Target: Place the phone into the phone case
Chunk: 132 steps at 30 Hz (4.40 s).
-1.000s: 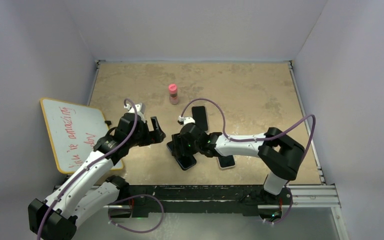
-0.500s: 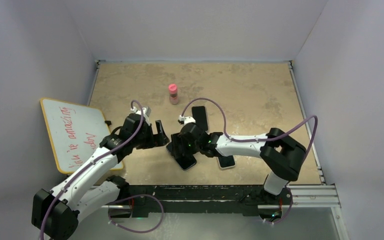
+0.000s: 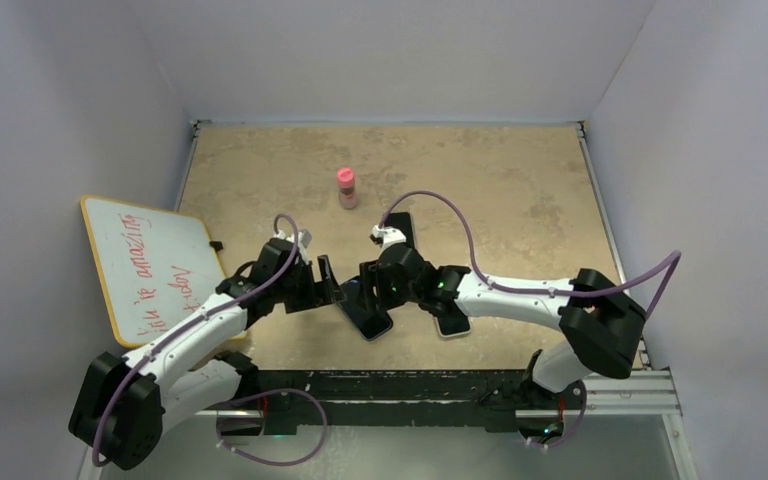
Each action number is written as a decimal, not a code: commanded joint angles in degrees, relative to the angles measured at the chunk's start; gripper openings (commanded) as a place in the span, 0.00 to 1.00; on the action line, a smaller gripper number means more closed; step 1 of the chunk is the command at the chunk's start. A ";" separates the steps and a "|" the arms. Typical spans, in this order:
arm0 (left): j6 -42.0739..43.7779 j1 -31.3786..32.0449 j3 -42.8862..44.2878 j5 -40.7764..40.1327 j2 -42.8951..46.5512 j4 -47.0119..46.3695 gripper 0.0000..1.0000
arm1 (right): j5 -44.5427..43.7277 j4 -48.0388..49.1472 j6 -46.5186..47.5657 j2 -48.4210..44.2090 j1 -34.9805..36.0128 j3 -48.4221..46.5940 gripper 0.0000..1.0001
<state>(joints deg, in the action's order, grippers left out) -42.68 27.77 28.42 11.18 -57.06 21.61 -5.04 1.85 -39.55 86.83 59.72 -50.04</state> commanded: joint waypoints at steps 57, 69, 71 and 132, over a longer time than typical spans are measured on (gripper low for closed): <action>3.00 -0.26 3.81 11.52 -15.33 -8.39 0.50 | 14.82 11.62 -4.69 -0.08 -7.52 14.59 0.27; -2.85 0.96 -2.03 15.52 -15.40 -17.19 0.35 | 16.63 14.87 -5.51 3.70 -7.51 14.13 0.33; -4.42 2.73 -1.66 15.12 -16.16 -18.98 0.28 | 18.43 16.42 -6.77 3.58 -7.44 14.61 0.32; -2.65 6.88 1.51 5.80 -14.83 -11.99 0.41 | 10.31 2.42 14.58 -1.94 -0.57 11.18 0.70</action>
<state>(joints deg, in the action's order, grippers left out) -46.83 35.22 29.17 17.15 -71.79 11.33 7.03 6.96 -27.27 84.01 57.14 -36.49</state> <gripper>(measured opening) 0.416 0.701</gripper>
